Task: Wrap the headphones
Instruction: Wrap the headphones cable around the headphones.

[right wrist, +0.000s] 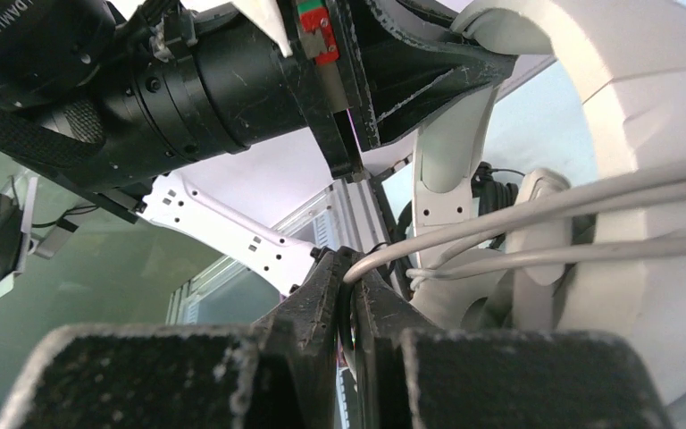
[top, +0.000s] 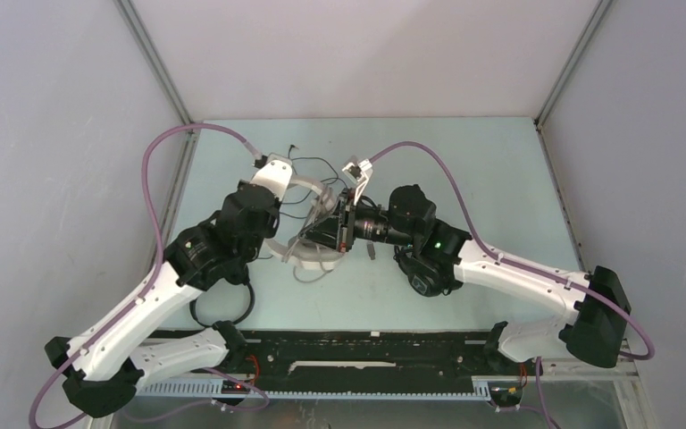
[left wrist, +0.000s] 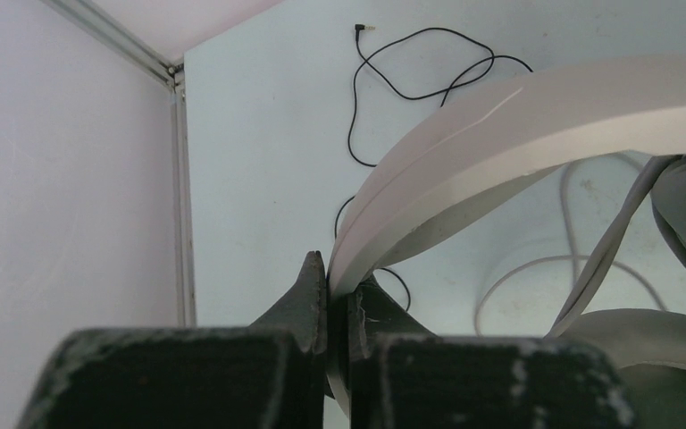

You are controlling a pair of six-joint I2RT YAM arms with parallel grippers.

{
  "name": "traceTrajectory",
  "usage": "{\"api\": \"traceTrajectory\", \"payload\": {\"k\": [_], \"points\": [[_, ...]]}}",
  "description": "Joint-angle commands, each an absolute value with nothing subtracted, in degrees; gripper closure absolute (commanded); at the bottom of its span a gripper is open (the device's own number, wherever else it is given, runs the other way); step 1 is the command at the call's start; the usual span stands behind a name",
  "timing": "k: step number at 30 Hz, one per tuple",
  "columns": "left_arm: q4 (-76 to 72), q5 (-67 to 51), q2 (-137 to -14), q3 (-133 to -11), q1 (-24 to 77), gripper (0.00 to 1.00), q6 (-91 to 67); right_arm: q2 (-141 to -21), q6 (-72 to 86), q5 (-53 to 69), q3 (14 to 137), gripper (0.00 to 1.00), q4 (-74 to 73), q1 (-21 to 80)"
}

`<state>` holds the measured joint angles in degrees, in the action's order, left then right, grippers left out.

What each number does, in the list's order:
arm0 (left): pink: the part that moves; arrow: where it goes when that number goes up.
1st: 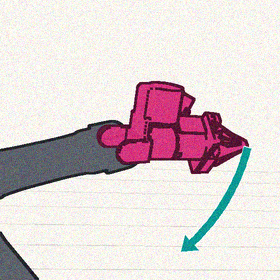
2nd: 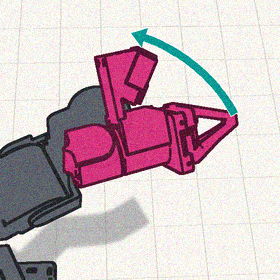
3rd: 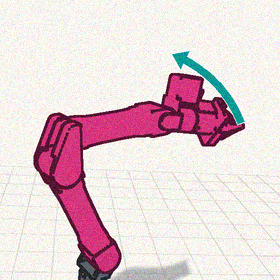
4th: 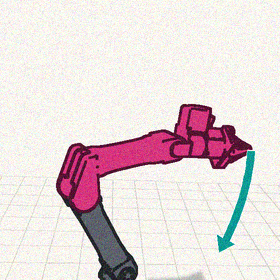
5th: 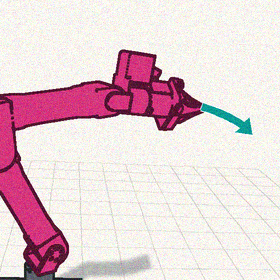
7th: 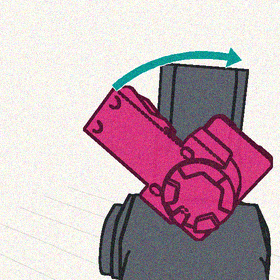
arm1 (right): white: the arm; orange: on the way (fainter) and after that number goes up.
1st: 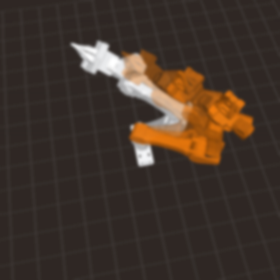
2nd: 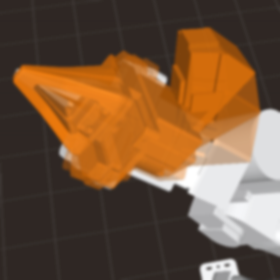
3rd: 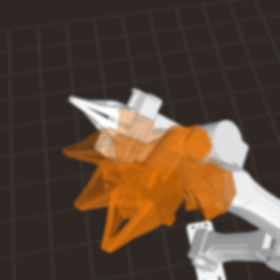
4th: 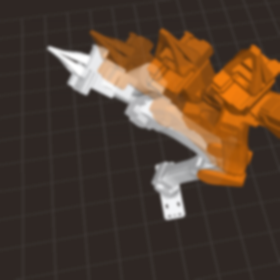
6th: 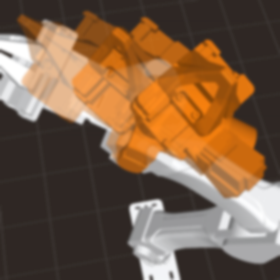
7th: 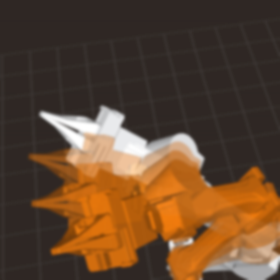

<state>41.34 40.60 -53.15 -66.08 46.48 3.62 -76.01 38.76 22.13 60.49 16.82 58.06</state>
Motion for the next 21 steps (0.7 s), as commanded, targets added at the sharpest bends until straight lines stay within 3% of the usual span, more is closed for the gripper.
{"api": "traceTrajectory", "payload": {"k": [1, 14, 21], "points": [[38.5, 46.5, -54.2, -72.3, 45.9, 1.00, -7.6, -75.6, 35.4, 22.7, 64.0, 0.89, 19.2, 61.4], [40.9, 48.6, -54.5, -76.4, 43.7, 1.00, -19.1, -76.5, 23.1, 10.0, 64.0, 0.79, 12.9, 66.7], [39.6, 47.3, -53.4, -78.4, 42.2, 1.00, -21.2, -78.4, 9.6, 0.1, 64.0, 0.79, 12.9, 70.5]]}}
